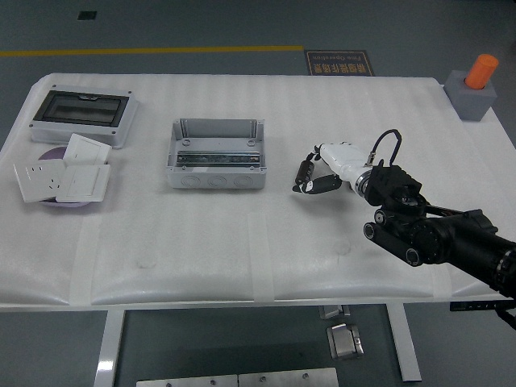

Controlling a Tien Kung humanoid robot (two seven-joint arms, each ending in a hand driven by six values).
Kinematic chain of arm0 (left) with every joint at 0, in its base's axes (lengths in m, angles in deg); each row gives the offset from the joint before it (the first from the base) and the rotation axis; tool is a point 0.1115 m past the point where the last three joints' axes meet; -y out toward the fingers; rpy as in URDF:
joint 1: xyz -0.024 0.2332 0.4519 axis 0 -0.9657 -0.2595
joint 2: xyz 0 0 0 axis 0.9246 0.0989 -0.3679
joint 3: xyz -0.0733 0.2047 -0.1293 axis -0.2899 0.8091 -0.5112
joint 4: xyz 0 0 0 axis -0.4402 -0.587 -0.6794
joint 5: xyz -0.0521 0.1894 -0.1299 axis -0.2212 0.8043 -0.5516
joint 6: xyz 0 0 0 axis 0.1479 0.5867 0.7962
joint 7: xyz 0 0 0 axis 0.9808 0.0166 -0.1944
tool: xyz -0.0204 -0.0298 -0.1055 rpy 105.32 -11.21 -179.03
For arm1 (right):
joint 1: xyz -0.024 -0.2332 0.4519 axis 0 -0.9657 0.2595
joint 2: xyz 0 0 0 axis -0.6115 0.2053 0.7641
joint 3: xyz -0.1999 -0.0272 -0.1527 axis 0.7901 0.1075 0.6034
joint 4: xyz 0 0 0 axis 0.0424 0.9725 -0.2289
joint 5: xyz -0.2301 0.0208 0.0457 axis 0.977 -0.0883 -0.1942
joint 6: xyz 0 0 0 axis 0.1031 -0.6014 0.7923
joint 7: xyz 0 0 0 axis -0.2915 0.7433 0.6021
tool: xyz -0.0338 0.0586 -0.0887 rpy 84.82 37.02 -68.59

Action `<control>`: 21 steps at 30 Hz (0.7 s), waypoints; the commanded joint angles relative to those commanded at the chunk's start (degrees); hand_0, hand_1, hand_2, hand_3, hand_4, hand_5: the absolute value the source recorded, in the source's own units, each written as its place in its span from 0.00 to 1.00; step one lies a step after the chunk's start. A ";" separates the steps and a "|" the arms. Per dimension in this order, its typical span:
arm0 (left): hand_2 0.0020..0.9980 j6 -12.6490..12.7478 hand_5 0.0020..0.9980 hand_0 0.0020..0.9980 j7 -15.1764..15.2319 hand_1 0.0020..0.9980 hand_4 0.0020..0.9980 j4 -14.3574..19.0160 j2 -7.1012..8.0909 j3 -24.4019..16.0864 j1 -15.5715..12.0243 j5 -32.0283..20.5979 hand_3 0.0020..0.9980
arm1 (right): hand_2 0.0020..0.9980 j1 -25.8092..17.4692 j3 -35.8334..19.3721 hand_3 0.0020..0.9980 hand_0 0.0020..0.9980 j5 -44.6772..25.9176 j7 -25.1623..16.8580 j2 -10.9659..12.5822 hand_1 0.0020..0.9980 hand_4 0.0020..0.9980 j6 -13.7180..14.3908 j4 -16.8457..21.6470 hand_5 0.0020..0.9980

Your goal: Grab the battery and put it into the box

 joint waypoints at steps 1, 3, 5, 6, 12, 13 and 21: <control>0.51 0.00 0.42 0.59 0.01 0.62 0.58 0.01 0.00 0.04 0.01 -0.02 0.62 | 0.70 0.00 0.03 0.74 0.91 -0.05 0.00 -0.02 0.78 0.91 0.03 -0.04 0.49; 0.51 -0.01 0.42 0.59 0.01 0.62 0.58 0.04 -0.02 0.09 0.03 0.00 0.62 | 0.70 -0.01 0.14 0.74 0.91 -0.26 -0.03 -0.11 0.78 0.91 0.14 -0.21 0.49; 0.51 -0.01 0.42 0.59 0.05 0.62 0.58 0.08 -0.05 0.23 0.07 -0.07 0.62 | 0.70 -0.03 0.26 0.74 0.91 -0.49 -0.08 -0.20 0.78 0.91 0.27 -0.40 0.49; 0.51 0.02 0.42 0.59 0.14 0.62 0.58 0.13 -0.05 0.54 0.09 -0.35 0.62 | 0.70 -0.05 0.34 0.74 0.91 -0.62 -0.14 -0.23 0.78 0.91 0.35 -0.45 0.49; 0.51 0.15 0.42 0.59 0.47 0.62 0.58 0.31 -0.14 1.45 0.21 -0.95 0.63 | 0.67 -0.11 0.62 0.72 0.90 -0.75 -0.29 -0.48 0.76 0.75 0.80 -0.76 0.31; 0.51 0.18 0.43 0.59 0.51 0.62 0.58 0.34 -0.14 1.58 0.21 -1.05 0.63 | 0.65 -0.11 0.63 0.70 0.89 -0.76 -0.31 -0.50 0.76 0.70 0.86 -0.78 0.28; 0.51 0.40 0.43 0.59 0.92 0.62 0.57 0.54 -0.18 2.61 0.36 -1.74 0.63 | 0.65 -0.03 0.63 0.68 0.88 -0.64 -0.40 -0.66 0.75 0.69 1.42 -0.87 0.29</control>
